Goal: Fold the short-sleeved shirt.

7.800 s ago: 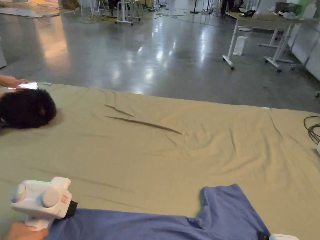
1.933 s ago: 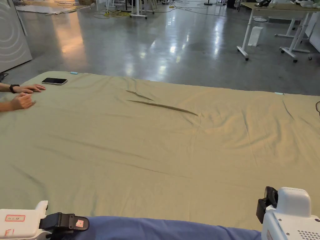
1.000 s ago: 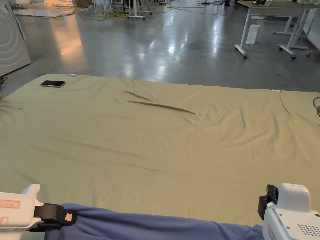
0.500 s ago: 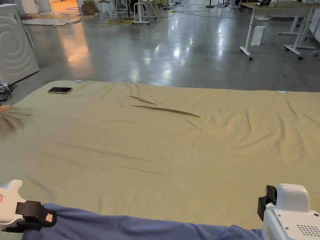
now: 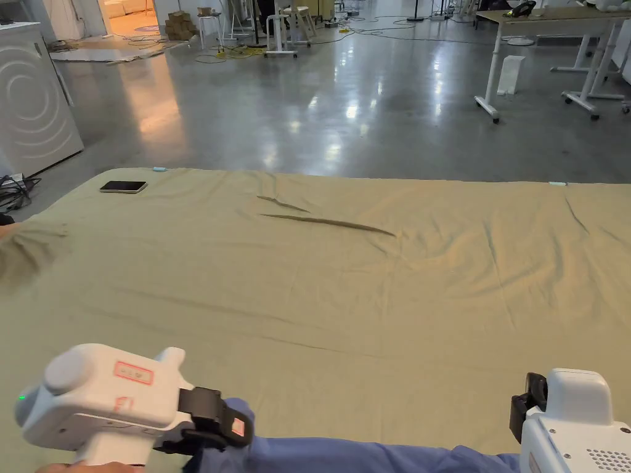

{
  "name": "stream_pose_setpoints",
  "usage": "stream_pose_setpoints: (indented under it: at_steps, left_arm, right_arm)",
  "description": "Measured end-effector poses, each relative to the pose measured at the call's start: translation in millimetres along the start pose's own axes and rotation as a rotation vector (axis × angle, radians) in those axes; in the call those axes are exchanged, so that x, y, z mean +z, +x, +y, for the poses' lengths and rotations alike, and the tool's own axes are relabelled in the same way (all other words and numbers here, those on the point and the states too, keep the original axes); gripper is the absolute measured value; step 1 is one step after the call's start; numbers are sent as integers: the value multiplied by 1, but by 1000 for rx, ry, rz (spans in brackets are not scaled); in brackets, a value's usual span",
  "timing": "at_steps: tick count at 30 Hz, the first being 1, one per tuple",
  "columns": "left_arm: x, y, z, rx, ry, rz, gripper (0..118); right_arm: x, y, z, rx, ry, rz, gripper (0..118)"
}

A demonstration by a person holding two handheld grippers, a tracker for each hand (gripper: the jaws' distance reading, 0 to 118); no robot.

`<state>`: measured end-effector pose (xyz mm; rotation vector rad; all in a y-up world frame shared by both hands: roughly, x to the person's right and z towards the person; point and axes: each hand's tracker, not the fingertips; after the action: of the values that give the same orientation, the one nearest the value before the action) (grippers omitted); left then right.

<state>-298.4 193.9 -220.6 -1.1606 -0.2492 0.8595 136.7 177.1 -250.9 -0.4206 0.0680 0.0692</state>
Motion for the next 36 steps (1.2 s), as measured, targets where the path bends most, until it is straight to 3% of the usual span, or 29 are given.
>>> stream_pose_setpoints:
  at_steps: [11,19,20,23,24,30,31,33,36]
  left_arm:
    - [-139,7,-2,-8,-71,214,10]
    - [-161,2,-6,26,-55,272,12]
    - [-159,2,-6,26,-61,269,15]
    - [-147,7,-4,13,-72,201,47]
    - [-141,9,-3,-4,-69,195,52]
    - [-95,16,-4,-109,12,189,52]
    - [-91,15,-6,-124,26,201,48]
    - [-87,10,-9,-157,43,225,29]
    - [-94,2,-12,-145,37,234,24]
  right_arm:
    - [4,17,-10,-23,-43,-36,0]
    - [3,19,-14,-26,-64,-48,0]
    - [3,19,-14,-26,-66,-46,0]
    - [3,16,-13,-21,-66,-43,0]
    - [3,16,-13,-18,-66,-40,0]
    - [4,15,-12,-10,-63,-35,0]
    - [4,15,-12,-11,-63,-35,0]
    - [4,16,-12,-10,-66,-35,0]
    - [4,16,-14,-17,-70,-34,0]
